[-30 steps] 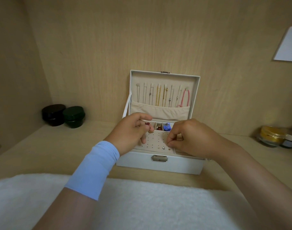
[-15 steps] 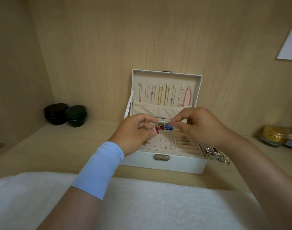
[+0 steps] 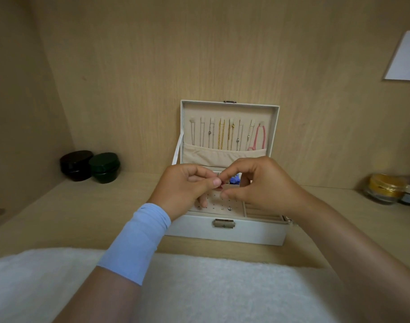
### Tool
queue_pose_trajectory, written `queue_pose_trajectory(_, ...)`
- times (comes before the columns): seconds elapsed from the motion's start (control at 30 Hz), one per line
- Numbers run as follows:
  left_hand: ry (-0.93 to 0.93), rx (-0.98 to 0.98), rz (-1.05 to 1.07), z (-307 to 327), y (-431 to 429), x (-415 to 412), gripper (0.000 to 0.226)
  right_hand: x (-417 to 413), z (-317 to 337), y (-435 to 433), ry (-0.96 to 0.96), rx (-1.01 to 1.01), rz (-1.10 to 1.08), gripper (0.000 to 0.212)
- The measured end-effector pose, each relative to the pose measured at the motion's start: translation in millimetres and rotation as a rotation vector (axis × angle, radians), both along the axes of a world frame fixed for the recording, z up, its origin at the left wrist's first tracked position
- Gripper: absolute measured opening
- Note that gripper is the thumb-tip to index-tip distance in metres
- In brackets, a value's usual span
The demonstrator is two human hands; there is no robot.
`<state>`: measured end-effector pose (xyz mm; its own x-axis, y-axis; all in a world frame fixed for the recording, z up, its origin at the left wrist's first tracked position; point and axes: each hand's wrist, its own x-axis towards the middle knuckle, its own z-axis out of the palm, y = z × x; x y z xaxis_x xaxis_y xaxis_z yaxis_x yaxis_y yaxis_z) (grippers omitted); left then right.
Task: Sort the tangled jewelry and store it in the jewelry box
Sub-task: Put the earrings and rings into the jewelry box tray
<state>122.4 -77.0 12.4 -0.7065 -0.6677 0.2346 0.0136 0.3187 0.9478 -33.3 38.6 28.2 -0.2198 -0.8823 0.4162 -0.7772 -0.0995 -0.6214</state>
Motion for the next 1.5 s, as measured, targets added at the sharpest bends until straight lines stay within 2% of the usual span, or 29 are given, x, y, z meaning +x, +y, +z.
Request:
queue_pose_trajectory(0.2,0.044,-0.046,0.058,10.1,-10.2,-0.3,0.009,5.4,9.8,-10.6,-0.246,-0.088,-0.001,0.012)
queue_pose_trajectory(0.37,0.062,0.018,0.020,15.1,-14.2,-1.4,0.013,7.3,12.2,-16.5,-0.336,-0.136,-0.040,0.024)
queue_pose_trajectory(0.5,0.034,0.033,0.005,15.2,-15.6,-5.2,0.017,6.5,10.2,-18.7,-0.239,-0.240,-0.055,0.012)
queue_pose_trajectory(0.63,0.018,0.034,0.046,12.5,-20.3,-5.1,0.017,7.6,8.7,-24.7,-0.043,-0.161,-0.066,0.016)
queue_pose_trajectory(0.73,0.022,-0.025,0.066,8.3,-24.5,-8.8,0.017,2.6,5.1,-29.9,0.035,-0.151,-0.108,0.016)
queue_pose_trajectory(0.8,-0.011,-0.138,0.092,4.4,-28.4,-10.6,0.019,-5.0,1.3,-33.1,0.108,-0.082,-0.168,0.014)
queue_pose_trajectory(0.97,-0.310,-0.608,0.169,-7.7,-33.2,-11.9,0.016,-14.6,-13.3,-37.1,0.366,0.174,-0.317,0.012)
queue_pose_trajectory(1.13,-0.396,-0.764,0.090,-15.0,-34.4,-13.4,0.026,-12.3,-12.7,-35.7,0.529,0.194,-0.360,0.012)
queue_pose_trajectory(1.27,-0.452,-0.798,0.070,-16.7,-34.3,-12.7,0.028,-11.9,-16.2,-36.9,0.544,0.172,-0.359,0.010)
queue_pose_trajectory(1.4,-0.447,-0.777,0.072,-19.5,-35.5,-12.7,0.027,-14.8,-11.4,-35.2,0.517,0.277,-0.289,0.011)
queue_pose_trajectory(1.5,-0.433,-0.794,0.083,-19.0,-33.4,-13.3,0.028,-17.0,-8.4,-32.4,0.478,0.270,-0.280,0.014)
